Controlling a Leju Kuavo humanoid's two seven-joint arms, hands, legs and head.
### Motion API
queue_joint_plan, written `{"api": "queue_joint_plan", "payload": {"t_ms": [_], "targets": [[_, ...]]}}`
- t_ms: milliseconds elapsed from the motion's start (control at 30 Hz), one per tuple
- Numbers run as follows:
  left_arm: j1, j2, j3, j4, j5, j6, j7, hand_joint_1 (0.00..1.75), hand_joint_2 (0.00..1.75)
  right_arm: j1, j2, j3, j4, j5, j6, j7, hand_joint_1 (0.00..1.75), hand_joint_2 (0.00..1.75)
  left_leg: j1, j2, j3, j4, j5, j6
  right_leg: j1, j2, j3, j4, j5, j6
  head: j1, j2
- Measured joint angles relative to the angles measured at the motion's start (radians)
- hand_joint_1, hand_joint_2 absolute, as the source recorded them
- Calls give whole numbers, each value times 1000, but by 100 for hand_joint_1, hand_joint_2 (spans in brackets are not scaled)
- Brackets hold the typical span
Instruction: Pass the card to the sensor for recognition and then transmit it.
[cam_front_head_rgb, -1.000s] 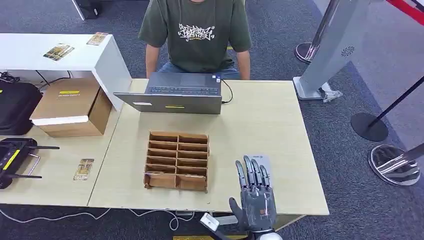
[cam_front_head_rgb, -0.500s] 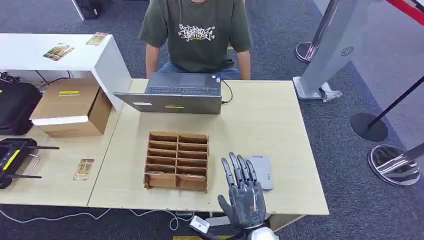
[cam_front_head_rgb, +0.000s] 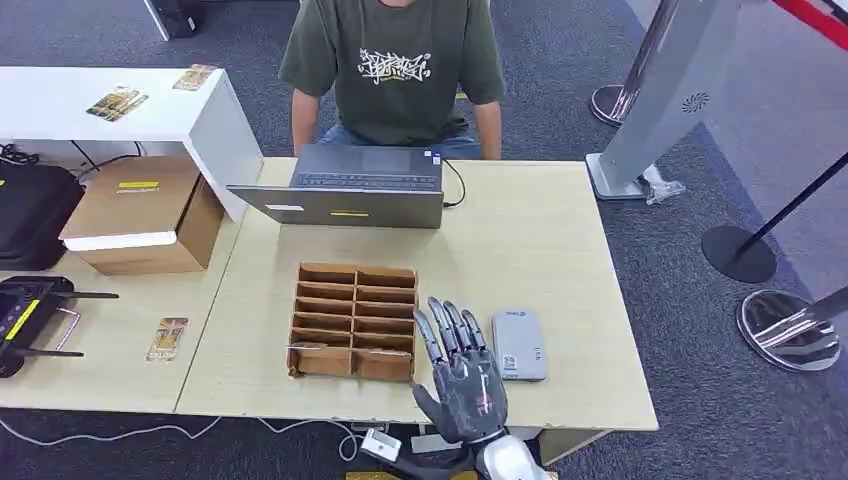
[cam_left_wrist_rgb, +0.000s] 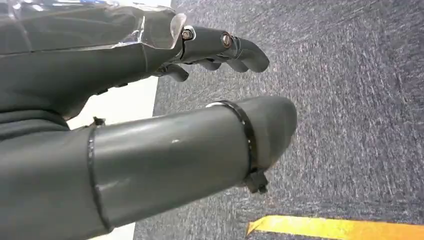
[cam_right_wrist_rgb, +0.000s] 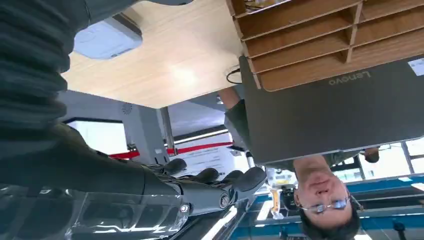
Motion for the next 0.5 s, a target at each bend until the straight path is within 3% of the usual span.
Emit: {"api": "queue_joint_plan", "payload": {"t_ms": [500], "targets": [[-30, 2, 115, 50, -116, -1, -64, 0, 0, -65, 30, 22, 65, -35, -2, 16, 0, 175, 0, 0, 0, 0, 0, 0, 0, 0, 0, 0, 0, 0, 0, 0]]}}
